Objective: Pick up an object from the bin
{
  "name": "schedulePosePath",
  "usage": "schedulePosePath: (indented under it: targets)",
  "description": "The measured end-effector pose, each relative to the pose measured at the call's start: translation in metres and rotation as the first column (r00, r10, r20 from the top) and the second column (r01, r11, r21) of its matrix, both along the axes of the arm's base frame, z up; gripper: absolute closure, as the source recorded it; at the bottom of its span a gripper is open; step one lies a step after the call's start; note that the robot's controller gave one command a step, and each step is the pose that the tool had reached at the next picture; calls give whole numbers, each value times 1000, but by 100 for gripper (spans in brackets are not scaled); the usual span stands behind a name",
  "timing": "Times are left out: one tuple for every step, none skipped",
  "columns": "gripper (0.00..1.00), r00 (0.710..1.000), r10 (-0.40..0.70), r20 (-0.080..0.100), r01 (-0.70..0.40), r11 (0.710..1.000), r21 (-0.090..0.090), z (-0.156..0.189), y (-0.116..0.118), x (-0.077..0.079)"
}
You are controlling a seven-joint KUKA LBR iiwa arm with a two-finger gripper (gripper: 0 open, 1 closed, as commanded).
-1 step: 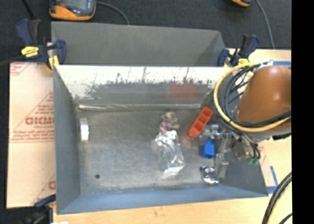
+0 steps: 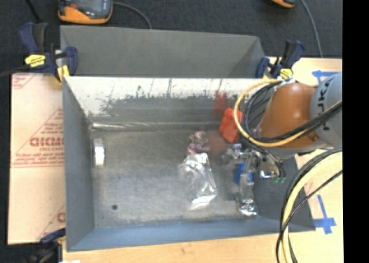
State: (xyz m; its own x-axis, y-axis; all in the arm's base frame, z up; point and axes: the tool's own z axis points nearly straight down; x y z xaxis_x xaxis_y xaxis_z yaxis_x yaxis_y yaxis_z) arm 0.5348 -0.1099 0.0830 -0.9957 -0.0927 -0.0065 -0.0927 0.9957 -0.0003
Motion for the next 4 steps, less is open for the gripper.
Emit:
schedulePosePath:
  targets:
    - [0,979,205,0,-205,979,-5,12,-35,33]
    - [0,815,579,3,-579,815,-5,-11,-34,-1]
    - [100,816,578,2,-578,816,-5,-11,-35,-1]
    - [100,760,650,-1,-650,760,-9,95,-31,-16]
